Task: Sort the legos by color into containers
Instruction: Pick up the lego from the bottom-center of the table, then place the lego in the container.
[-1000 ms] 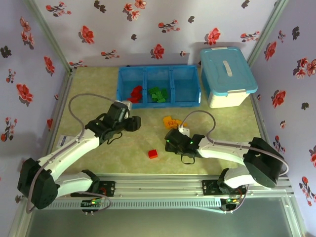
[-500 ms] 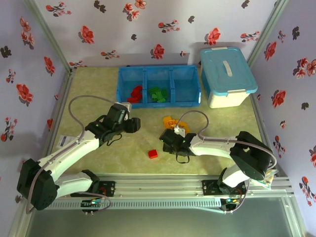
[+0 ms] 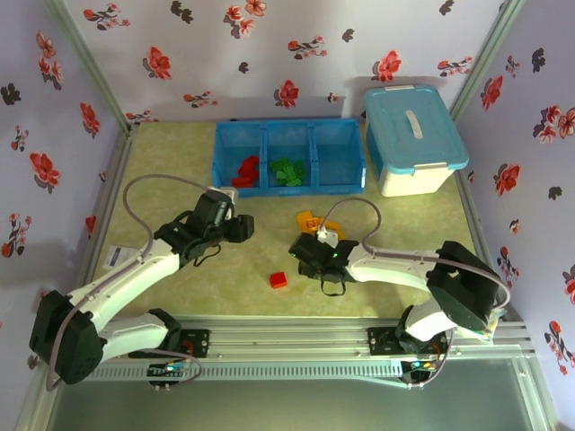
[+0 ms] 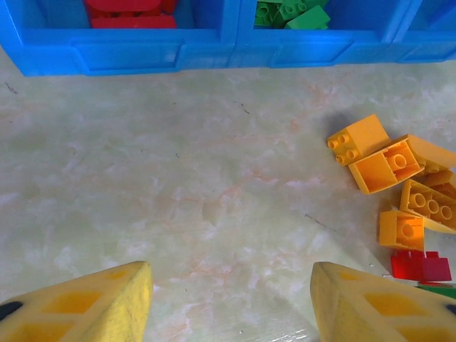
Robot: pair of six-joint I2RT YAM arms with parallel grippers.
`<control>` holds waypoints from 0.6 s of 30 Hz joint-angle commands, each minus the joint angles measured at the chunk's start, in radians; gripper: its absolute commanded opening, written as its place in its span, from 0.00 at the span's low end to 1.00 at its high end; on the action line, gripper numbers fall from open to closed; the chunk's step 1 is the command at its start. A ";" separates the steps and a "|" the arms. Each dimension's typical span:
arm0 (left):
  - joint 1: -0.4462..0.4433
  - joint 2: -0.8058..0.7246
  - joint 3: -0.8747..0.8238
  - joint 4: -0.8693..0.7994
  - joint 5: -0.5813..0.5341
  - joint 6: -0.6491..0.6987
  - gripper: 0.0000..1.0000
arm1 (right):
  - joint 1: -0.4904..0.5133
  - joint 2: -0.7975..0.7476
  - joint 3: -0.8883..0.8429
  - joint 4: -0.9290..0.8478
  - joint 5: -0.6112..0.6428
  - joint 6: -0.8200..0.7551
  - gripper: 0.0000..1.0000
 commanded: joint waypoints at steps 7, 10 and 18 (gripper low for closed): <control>0.005 -0.030 -0.030 0.016 -0.018 -0.010 0.60 | -0.038 -0.097 0.238 -0.222 0.175 -0.180 0.34; 0.005 -0.048 -0.045 0.012 -0.007 -0.016 0.60 | -0.108 -0.079 0.303 -0.201 0.129 -0.251 0.34; 0.001 -0.130 -0.103 0.005 0.017 -0.031 0.61 | -0.263 0.131 0.561 -0.209 0.001 -0.431 0.34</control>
